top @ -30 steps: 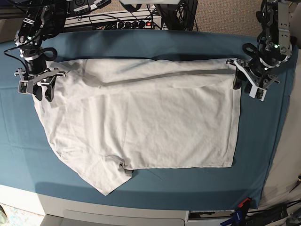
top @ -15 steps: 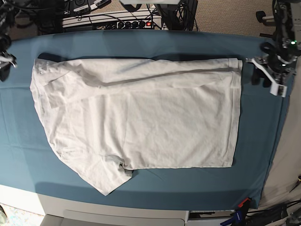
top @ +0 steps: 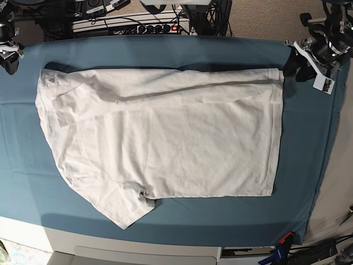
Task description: Fold the T-shirt properly
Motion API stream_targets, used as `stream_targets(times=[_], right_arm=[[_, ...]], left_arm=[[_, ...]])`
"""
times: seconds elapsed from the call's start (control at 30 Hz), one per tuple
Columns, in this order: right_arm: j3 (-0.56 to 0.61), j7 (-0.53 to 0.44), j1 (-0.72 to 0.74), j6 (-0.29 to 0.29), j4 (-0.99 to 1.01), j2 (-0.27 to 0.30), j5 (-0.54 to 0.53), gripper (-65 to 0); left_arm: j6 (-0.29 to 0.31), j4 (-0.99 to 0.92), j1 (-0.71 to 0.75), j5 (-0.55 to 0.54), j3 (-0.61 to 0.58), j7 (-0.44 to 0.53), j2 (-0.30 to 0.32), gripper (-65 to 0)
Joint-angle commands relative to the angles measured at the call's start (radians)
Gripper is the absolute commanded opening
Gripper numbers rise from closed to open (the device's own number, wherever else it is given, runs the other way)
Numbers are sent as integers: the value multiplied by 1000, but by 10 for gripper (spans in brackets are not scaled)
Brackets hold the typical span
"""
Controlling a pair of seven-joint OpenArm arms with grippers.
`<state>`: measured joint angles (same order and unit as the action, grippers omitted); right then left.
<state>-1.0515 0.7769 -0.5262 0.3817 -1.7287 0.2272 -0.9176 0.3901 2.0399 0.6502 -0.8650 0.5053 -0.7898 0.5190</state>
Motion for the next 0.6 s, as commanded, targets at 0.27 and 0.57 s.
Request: stream_targets(times=[0.27, 0.57], right_arm=[[-10, 21, 61, 71, 213, 17, -146, -407], [34, 34, 82, 93, 221, 17, -164, -407]], left_arm=[[3, 50, 3, -3, 9, 12, 16, -385], [4, 50, 3, -3, 9, 13, 16, -385]])
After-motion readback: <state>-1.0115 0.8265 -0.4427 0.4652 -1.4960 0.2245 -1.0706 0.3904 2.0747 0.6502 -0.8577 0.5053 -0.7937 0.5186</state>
